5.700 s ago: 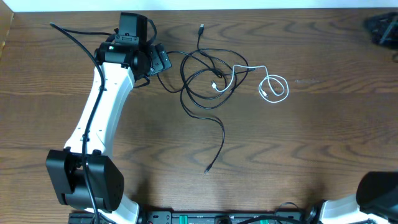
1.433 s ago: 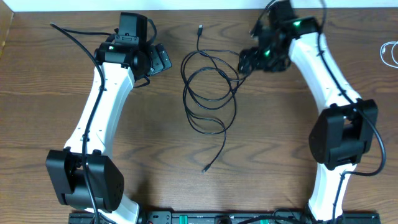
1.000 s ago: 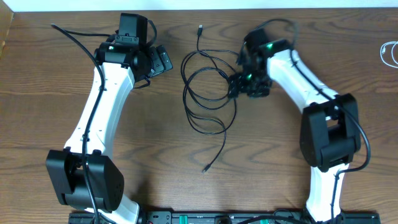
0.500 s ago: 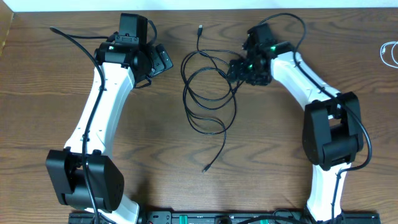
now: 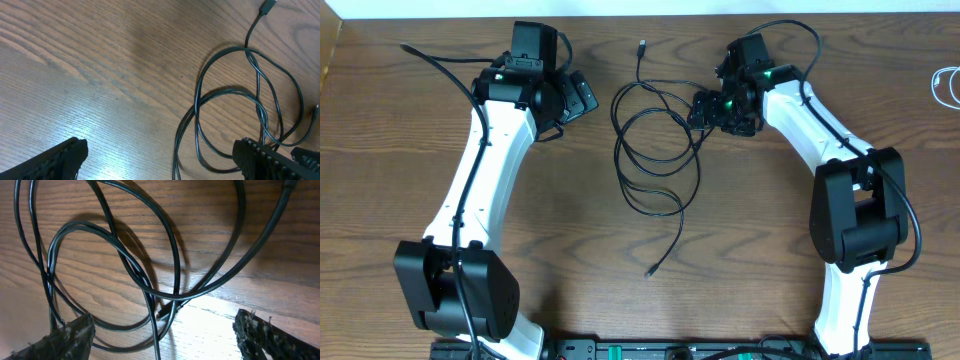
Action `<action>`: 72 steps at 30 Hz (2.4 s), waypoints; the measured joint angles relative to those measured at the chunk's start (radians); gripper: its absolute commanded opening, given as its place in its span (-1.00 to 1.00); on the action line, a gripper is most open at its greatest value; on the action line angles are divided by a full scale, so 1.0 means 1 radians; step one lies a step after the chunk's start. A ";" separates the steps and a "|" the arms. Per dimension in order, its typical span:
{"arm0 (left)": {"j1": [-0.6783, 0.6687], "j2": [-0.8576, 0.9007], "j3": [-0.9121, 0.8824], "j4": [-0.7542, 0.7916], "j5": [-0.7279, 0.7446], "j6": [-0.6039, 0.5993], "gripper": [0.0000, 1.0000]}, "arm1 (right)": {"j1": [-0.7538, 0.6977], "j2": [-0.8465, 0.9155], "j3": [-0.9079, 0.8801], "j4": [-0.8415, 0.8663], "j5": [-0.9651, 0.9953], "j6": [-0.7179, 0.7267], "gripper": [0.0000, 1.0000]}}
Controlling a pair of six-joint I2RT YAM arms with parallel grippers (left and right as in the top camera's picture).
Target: Untangle cables
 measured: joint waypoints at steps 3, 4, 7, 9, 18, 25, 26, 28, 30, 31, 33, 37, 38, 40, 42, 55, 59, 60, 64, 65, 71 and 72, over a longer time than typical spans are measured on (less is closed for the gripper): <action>0.000 0.000 0.000 0.000 0.000 0.000 0.96 | 0.000 0.000 0.000 0.003 -0.002 -0.008 0.80; 0.000 0.000 0.000 0.000 0.000 0.000 0.96 | 0.000 0.000 0.000 0.003 -0.002 -0.011 0.81; 0.000 0.000 0.000 0.000 0.000 0.000 0.96 | 0.000 0.000 0.000 0.014 -0.002 -0.019 0.83; 0.000 0.000 0.000 0.000 0.000 0.000 0.96 | 0.000 0.000 0.000 0.023 -0.002 -0.020 0.83; 0.000 0.000 0.000 0.000 0.000 0.000 0.96 | 0.000 0.000 0.002 0.048 -0.002 -0.022 0.87; 0.000 0.000 0.000 0.000 0.000 0.000 0.96 | 0.000 0.000 0.002 0.101 -0.003 -0.023 0.87; 0.000 0.000 0.000 0.000 0.000 0.000 0.96 | 0.000 0.000 0.002 0.105 -0.003 -0.023 0.87; 0.000 0.000 0.000 0.000 0.000 0.000 0.96 | 0.000 0.000 0.002 0.114 -0.003 -0.023 0.87; 0.000 0.000 0.000 0.000 0.000 0.000 0.96 | 0.000 0.000 0.002 0.121 -0.003 -0.023 0.88; 0.000 0.000 0.000 0.000 0.000 0.000 0.96 | 0.000 0.000 0.002 0.123 -0.003 -0.023 0.88; 0.000 0.000 0.000 0.000 0.000 0.000 0.96 | 0.000 0.000 0.002 0.123 -0.003 -0.023 0.88; 0.000 0.000 0.000 0.000 0.000 0.000 0.96 | 0.000 0.000 0.002 0.123 -0.003 -0.023 0.87; 0.000 0.000 0.000 0.000 0.000 0.000 0.96 | 0.000 0.000 0.002 0.123 -0.003 -0.023 0.88; 0.000 0.000 0.000 0.000 0.000 0.000 0.96 | 0.000 0.000 0.002 0.123 -0.004 -0.023 0.88; 0.000 0.000 0.000 0.000 0.000 0.000 0.96 | 0.000 0.000 0.002 0.123 -0.010 -0.023 0.88; 0.000 0.000 -0.001 0.034 0.000 0.000 0.96 | -0.001 0.000 0.002 0.109 -0.021 -0.054 0.99; 0.000 0.000 -0.001 0.034 0.000 0.000 0.96 | 0.001 0.000 0.002 0.110 -0.021 -0.055 0.98; 0.000 0.000 -0.001 0.034 0.000 0.000 0.96 | 0.002 0.000 0.002 0.110 -0.022 -0.056 0.98; 0.000 0.000 -0.001 0.034 0.000 0.000 0.96 | 0.004 0.000 0.002 0.110 -0.038 -0.072 0.99; 0.000 0.000 -0.001 0.034 0.001 0.000 0.96 | 0.004 0.000 0.003 0.110 -0.042 -0.074 0.99; 0.000 0.000 -0.001 0.033 0.053 0.000 0.96 | 0.004 -0.001 0.003 0.109 -0.045 -0.092 0.98; 0.000 0.000 -0.001 0.032 0.058 0.000 0.96 | 0.004 -0.002 0.003 0.109 -0.045 -0.092 0.99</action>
